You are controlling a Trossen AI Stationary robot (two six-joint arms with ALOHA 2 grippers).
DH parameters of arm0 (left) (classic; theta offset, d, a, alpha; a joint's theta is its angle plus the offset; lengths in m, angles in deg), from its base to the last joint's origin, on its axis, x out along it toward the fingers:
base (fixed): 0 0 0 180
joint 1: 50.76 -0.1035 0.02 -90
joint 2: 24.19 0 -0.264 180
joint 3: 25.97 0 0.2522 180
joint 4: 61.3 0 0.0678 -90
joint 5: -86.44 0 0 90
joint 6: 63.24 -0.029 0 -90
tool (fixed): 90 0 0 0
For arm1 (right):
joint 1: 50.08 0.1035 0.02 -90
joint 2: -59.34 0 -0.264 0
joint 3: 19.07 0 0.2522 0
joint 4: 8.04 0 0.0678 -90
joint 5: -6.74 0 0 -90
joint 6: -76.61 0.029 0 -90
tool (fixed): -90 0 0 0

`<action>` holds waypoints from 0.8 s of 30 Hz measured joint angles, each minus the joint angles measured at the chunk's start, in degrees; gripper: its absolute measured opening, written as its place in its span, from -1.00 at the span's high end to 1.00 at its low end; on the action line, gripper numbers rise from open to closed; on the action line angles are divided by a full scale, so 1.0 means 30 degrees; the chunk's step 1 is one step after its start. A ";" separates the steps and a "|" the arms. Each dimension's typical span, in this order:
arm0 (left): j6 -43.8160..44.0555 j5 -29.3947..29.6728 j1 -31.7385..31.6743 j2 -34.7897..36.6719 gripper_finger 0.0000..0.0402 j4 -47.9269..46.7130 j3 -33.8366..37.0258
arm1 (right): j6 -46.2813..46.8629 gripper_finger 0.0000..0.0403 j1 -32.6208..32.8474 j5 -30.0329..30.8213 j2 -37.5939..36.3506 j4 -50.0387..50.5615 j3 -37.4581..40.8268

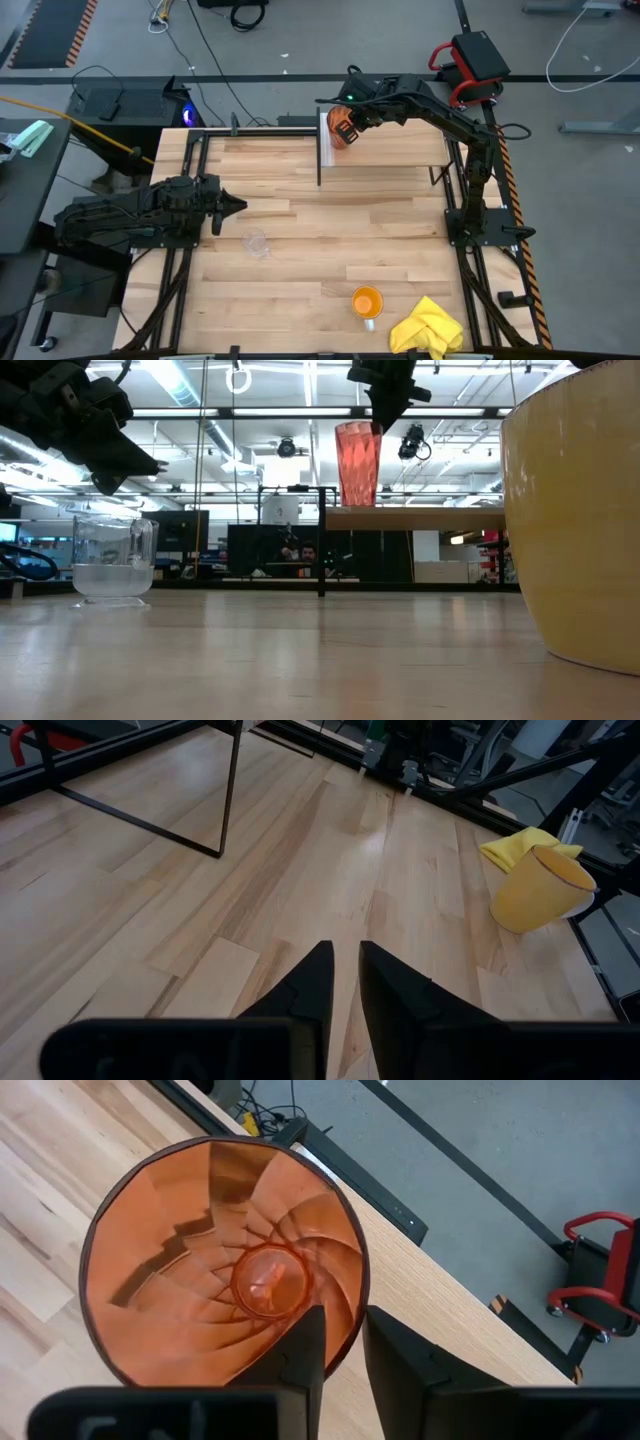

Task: Stack small to large cups/mugs on shelf
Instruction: Put the orange cup on the shelf, then put the yellow mug on the shelf

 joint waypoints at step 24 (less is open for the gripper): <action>0.0138 -0.0007 0.0000 0.0007 0.67 -0.0002 -0.0007 | 0.0197 0.45 0.0589 -0.0356 -0.1115 -0.0169 -0.0634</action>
